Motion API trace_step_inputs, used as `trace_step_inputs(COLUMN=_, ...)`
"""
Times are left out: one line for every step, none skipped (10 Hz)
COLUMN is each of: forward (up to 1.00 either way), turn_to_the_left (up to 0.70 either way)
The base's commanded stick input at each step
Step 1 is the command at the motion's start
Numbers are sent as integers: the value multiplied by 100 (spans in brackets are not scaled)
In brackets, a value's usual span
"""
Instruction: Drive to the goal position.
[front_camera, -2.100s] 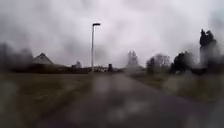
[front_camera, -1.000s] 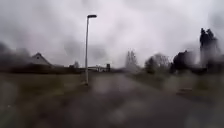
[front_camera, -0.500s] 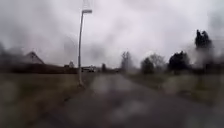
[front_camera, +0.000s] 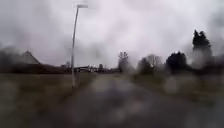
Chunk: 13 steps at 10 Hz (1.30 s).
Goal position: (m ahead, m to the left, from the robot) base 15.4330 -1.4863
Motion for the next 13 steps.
trace_step_inputs(forward=100, turn_to_the_left=0)
trace_step_inputs(forward=100, turn_to_the_left=0)
trace_step_inputs(forward=100, turn_to_the_left=0)
trace_step_inputs(forward=100, turn_to_the_left=0)
trace_step_inputs(forward=100, turn_to_the_left=0)
trace_step_inputs(forward=100, turn_to_the_left=0)
trace_step_inputs(forward=100, turn_to_the_left=0)
trace_step_inputs(forward=100, turn_to_the_left=0)
trace_step_inputs(forward=100, turn_to_the_left=0)
trace_step_inputs(forward=100, turn_to_the_left=0)
trace_step_inputs(forward=100, turn_to_the_left=0)
trace_step_inputs(forward=100, turn_to_the_left=0)
trace_step_inputs(forward=100, turn_to_the_left=0)
